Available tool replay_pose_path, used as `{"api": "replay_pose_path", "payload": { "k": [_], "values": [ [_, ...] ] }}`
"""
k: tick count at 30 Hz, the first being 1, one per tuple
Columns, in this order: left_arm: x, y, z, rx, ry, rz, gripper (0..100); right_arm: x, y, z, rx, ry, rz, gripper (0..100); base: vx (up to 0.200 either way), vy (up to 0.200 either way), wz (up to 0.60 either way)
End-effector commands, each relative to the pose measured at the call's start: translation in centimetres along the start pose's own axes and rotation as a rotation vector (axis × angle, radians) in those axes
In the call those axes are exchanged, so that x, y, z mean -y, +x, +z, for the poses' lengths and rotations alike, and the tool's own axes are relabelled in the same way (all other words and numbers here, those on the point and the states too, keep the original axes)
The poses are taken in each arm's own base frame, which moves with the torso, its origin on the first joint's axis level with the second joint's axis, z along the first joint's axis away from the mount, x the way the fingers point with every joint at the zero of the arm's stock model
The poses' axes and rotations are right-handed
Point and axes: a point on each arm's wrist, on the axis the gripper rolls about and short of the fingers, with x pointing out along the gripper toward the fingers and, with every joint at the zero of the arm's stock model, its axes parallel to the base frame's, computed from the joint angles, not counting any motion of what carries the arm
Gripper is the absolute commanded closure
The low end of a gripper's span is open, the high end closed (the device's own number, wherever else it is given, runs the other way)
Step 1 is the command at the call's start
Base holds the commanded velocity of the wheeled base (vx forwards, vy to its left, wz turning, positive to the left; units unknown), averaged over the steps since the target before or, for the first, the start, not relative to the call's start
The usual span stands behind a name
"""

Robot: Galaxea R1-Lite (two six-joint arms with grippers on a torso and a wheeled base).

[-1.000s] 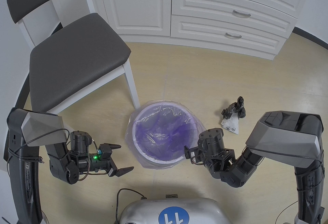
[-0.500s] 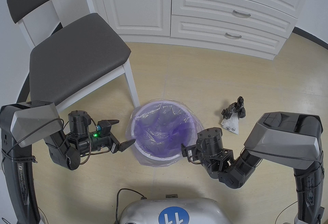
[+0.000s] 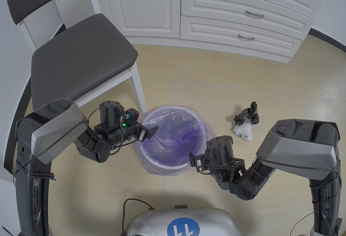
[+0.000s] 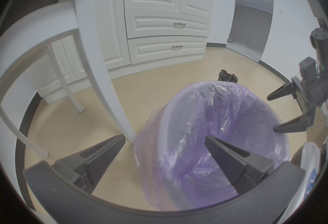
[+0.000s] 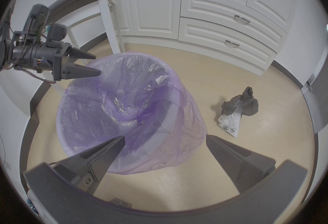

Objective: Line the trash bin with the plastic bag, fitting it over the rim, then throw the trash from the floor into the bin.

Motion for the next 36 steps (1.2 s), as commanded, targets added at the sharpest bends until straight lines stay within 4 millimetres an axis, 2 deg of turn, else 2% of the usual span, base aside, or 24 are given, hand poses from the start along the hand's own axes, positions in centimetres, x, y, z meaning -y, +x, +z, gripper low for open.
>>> {"api": "replay_pose_path", "payload": {
  "k": [1,4,9,15,21,28,31,36],
  "values": [
    [0.2,2.1,-0.1,-0.017,-0.004,0.011,0,-0.2,-0.1,-0.1,-0.003,-0.005,0.005,0,0.0,0.0,0.0],
    [-0.1,2.3,-0.1,-0.023,-0.003,0.021,0,-0.2,-0.1,-0.1,-0.003,-0.005,0.005,0,0.0,0.0,0.0],
    [-1.6,2.9,0.6,-0.062,-0.003,0.091,0,0.2,-0.4,-0.6,-0.026,-0.023,0.005,0,0.0,0.0,0.0],
    [-2.5,2.2,0.7,-0.071,-0.009,0.119,0,0.7,-0.3,-0.7,-0.035,-0.026,-0.001,0,0.0,0.0,0.0],
    [-1.7,-0.9,-0.2,-0.146,-0.022,0.087,0,1.6,0.3,-0.1,-0.017,-0.006,-0.024,0,0.0,0.0,0.0],
    [-0.9,-3.0,-0.9,-0.199,-0.034,0.069,0,2.3,1.1,0.8,0.01,0.022,-0.046,0,0.0,0.0,0.0],
    [-0.6,-4.6,-1.1,-0.205,-0.038,0.07,0,2.9,1.7,1.1,0.024,0.039,-0.062,0,0.0,0.0,0.0],
    [0.1,-6.4,-1.1,-0.22,-0.04,0.06,0,2.9,2.2,1.5,0.057,0.063,-0.06,0,0.0,0.0,0.0]
  ]
}}
